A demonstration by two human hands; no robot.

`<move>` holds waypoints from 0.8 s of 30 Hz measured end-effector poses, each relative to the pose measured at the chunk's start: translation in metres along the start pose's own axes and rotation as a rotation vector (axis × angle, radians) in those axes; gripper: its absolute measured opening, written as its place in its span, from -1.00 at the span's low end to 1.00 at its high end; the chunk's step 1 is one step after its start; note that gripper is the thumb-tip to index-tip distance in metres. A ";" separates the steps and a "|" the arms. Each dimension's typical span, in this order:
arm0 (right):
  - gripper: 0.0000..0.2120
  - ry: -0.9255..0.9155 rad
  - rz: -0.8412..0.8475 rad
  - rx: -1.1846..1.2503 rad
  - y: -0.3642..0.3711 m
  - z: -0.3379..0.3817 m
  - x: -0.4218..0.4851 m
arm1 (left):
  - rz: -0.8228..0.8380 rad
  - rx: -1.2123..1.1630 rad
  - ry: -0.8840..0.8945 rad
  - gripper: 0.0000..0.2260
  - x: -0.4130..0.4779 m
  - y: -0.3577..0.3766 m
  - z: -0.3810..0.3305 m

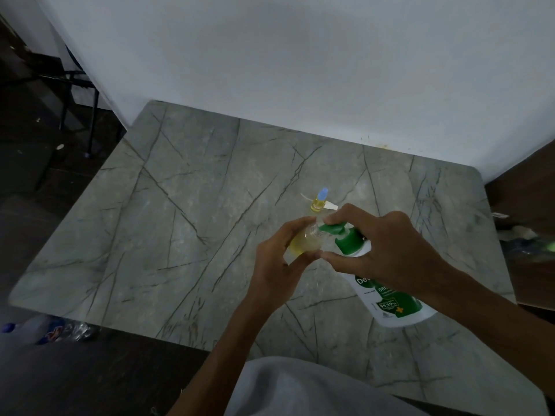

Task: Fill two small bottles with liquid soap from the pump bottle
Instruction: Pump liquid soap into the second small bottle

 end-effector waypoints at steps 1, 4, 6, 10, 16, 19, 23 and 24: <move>-0.55 0.009 -0.010 0.005 0.000 0.000 0.000 | 0.004 0.017 0.012 -0.54 0.000 0.001 -0.001; -0.55 0.023 0.025 -0.018 0.000 -0.001 0.002 | 0.012 -0.001 -0.002 -0.55 -0.002 0.002 0.000; -0.52 0.021 0.048 -0.045 0.000 -0.001 0.002 | 0.010 -0.039 -0.023 -0.54 -0.002 0.002 0.003; -0.47 -0.006 0.041 -0.035 0.001 0.000 0.002 | -0.005 -0.069 -0.033 -0.52 -0.001 -0.001 0.002; -0.55 -0.005 -0.011 -0.026 -0.001 -0.002 0.000 | 0.012 -0.041 -0.020 -0.52 -0.003 0.002 0.001; -0.50 0.003 0.040 -0.036 -0.001 -0.003 0.003 | 0.017 -0.066 -0.039 -0.53 -0.003 0.003 0.002; -0.47 -0.014 0.052 -0.055 0.001 -0.002 0.003 | 0.015 -0.094 -0.062 -0.56 -0.004 0.002 0.001; -0.47 -0.016 0.047 -0.047 0.001 -0.001 0.003 | 0.014 -0.091 -0.062 -0.56 -0.004 0.002 0.002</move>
Point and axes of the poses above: each hand's wrist, its own x-axis towards the middle knuckle, its own y-axis out of the palm, z = x × y, the point moved 3 cm from there along x, towards the middle knuckle, and after that the axes turned 11 degrees about -y, right-handed, at the moved point
